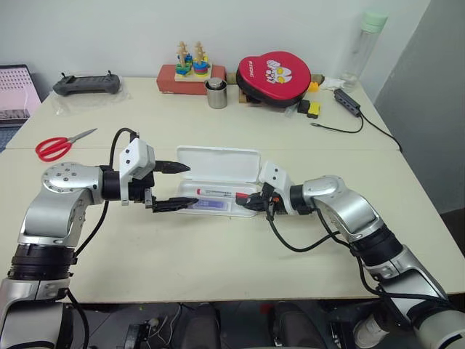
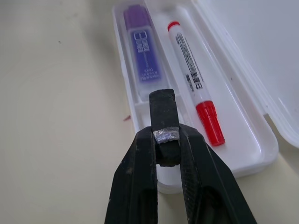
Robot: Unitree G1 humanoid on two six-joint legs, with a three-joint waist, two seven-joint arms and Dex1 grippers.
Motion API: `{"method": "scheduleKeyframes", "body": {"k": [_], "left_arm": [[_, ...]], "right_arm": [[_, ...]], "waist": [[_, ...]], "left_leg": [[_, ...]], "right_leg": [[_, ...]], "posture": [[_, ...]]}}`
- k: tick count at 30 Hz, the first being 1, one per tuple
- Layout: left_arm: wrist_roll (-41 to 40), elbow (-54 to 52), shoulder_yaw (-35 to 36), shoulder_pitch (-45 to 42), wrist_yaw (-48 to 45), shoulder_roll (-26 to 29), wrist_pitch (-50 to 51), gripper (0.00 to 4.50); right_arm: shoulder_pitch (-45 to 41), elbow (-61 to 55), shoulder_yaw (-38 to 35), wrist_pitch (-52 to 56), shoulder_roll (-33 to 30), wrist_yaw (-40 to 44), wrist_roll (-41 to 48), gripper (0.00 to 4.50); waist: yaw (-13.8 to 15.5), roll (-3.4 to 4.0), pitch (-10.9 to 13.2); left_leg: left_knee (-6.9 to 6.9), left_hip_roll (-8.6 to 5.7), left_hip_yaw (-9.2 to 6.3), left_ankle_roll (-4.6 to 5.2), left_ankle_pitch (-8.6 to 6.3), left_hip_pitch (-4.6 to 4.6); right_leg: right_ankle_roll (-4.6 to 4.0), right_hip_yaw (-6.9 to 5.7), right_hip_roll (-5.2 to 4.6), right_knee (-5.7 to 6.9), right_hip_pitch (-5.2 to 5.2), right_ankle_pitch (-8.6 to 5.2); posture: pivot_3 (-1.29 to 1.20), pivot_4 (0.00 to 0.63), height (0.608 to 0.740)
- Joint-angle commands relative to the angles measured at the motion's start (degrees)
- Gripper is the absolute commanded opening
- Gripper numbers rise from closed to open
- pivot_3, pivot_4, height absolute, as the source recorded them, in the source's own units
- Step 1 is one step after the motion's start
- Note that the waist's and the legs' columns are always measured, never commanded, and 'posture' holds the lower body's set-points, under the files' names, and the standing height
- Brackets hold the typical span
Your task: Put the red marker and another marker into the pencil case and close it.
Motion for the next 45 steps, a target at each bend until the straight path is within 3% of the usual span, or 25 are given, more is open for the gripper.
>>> {"method": "scheduleKeyframes", "body": {"k": [1, 2, 10, 15, 16, 21, 27, 33, 41, 45], "left_arm": [[-1.1, -3.0, 1.9, 0.1, 1.2, 0.6, 0.0, 4.5], [-1.1, -3.3, 1.9, 0.2, 1.5, 0.6, 0.1, 4.5], [-1.3, -4.5, 2.1, 0.1, 4.3, -0.1, 1.4, 4.5], [-3.6, -6.1, 6.3, 0.4, 12.7, -2.7, 6.2, 4.5], [-4.6, -6.5, 7.5, 0.3, 14.7, -3.4, 8.0, 4.5], [-11.9, -9.9, 14.9, 0.6, 22.6, -6.6, 15.5, 4.5], [-14.4, -11.7, 18.4, 2.7, 25.5, -5.4, 18.0, 4.5], [-16.6, -15.6, 20.0, 6.8, 22.6, -3.3, 17.9, 4.5], [-17.7, -17.1, 20.4, 11.2, 18.4, 1.0, 17.9, 4.5], [-17.1, -16.9, 19.8, 12.3, 17.1, 1.8, 16.8, 4.5]], "right_arm": [[-1.8, 1.0, 0.1, -2.3, 0.5, 1.1, -1.4, 0.31], [-1.9, 1.3, 0.1, -2.5, 0.6, 1.2, -1.6, 1.01], [-2.7, 1.7, -1.4, -3.3, 1.5, 2.5, -1.5, 2.86], [-5.6, -2.2, -11.7, -2.3, 4.8, 2.9, 7.8, 4.09], [-7.2, -1.7, -13.8, -1.1, 5.5, 2.1, 9.3, 4.09], [-16.5, 9.2, -18.9, -2.7, 7.1, -4.7, 7.4, 2.98], [-26.2, 30.3, -16.6, -8.3, 9.8, -11.9, -0.7, 1.62], [-26.5, 34.7, -12.2, -11.0, 12.8, -7.9, -4.3, 0.14], [-16.9, 18.5, -3.2, -7.4, 9.4, 6.3, -4.7, 0.03], [-11.1, 12.5, 1.6, -7.1, 7.1, 7.5, -7.2, 0.03]], "waist": [[0.1, 0.0, 0.0], [0.1, 0.0, 0.0], [0.1, 0.0, 0.0], [0.1, 0.0, 0.0], [0.2, 0.0, 0.0], [0.1, -0.02, 0.0], [0.0, -0.02, 0.0], [-0.3, -0.01, 0.0], [-0.2, -0.01, 0.0], [-0.2, -0.02, 0.0]], "left_leg": [[0.0, 0.01, 0.0, 0.0, 0.0, 0.0], [-0.02, 0.02, 0.0, 0.0, 0.0, 0.0], [-0.05, 0.02, 0.0, 0.0, 0.0, 0.0], [-0.03, 0.02, -0.01, 0.0, 0.0, 0.0], [-0.03, 0.03, -0.02, 0.0, 0.0, 0.0], [-0.03, 0.04, -0.03, 0.0, 0.0, 0.03], [-0.08, 0.02, 0.02, 0.0, 0.0, 0.04], [-0.27, 0.01, 0.03, -0.01, -0.01, 0.02], [-0.44, 0.0, 0.0, -0.02, -0.02, 0.05], [-0.45, 0.0, 0.0, -0.02, -0.01, 0.07]], "right_leg": [[-0.02, 0.0, 0.01, 0.01, -0.01, -0.01], [-0.03, 0.0, 0.02, 0.01, -0.02, 0.0], [-0.04, -0.01, 0.03, 0.01, -0.02, -0.02], [-0.03, -0.01, 0.02, 0.02, -0.01, -0.01], [-0.03, -0.01, 0.02, 0.03, -0.01, -0.01], [-0.17, -0.04, 0.02, 0.06, 0.0, 0.09], [-0.27, 0.01, 0.01, 0.02, -0.01, 0.15], [-0.29, 0.03, -0.01, -0.01, -0.06, 0.16], [-0.35, -0.05, -0.03, -0.03, -0.07, 0.11], [-0.38, -0.06, -0.03, -0.02, -0.08, 0.07]], "posture": [[0.0, 0.15, 0.74], [0.0, 0.15, 0.74], [0.0, 0.15, 0.74], [0.0, 0.15, 0.74], [0.0, 0.15, 0.74], [0.0, 0.15, 0.74], [0.0, 0.15, 0.74], [0.0, 0.15, 0.74], [0.0, 0.15, 0.74], [0.0, 0.15, 0.74]]}}
